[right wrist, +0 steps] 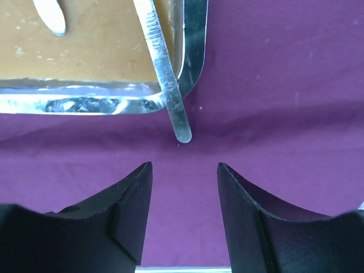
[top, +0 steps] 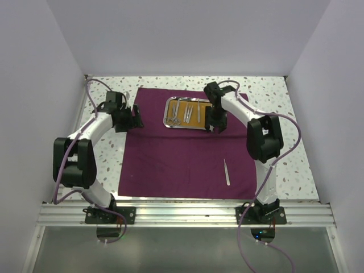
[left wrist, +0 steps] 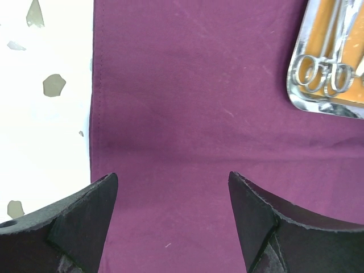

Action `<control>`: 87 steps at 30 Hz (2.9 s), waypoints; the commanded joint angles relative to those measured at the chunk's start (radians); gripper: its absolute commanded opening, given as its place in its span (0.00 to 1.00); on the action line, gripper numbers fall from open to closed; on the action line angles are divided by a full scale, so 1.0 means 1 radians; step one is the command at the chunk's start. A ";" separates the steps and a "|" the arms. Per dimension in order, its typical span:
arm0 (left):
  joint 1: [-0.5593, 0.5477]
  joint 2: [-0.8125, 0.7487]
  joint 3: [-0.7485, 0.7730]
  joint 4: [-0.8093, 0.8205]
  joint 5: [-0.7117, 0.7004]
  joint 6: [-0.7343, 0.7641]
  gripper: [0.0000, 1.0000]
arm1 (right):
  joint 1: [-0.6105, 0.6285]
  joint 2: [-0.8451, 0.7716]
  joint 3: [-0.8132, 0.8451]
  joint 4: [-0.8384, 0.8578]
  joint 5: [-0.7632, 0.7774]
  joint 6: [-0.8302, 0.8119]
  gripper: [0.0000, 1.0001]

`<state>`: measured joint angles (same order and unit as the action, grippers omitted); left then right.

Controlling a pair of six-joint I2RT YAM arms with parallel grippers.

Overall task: Open and lay out the surgical kit
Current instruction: Pick up the medical item from the container, then place the medical item in the surgical kit.

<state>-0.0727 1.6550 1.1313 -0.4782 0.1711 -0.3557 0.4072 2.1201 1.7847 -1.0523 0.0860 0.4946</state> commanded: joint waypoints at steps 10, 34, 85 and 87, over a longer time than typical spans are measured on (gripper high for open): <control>0.004 -0.095 -0.018 -0.002 -0.004 0.003 0.82 | -0.004 0.003 -0.018 0.164 0.012 -0.005 0.48; 0.002 -0.069 -0.002 -0.010 -0.012 0.009 0.82 | -0.004 0.107 -0.027 0.190 0.041 -0.019 0.19; -0.029 0.134 0.288 0.000 0.005 -0.068 0.82 | 0.214 -0.847 -1.024 0.213 -0.161 0.248 0.00; -0.036 0.127 0.286 0.003 0.008 -0.069 0.82 | 0.213 -0.839 -1.022 0.219 -0.150 0.233 0.45</control>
<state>-0.0921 1.7844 1.3785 -0.4904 0.1581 -0.4091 0.6151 1.2949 0.7670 -0.8913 -0.0368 0.7284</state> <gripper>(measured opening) 0.825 0.328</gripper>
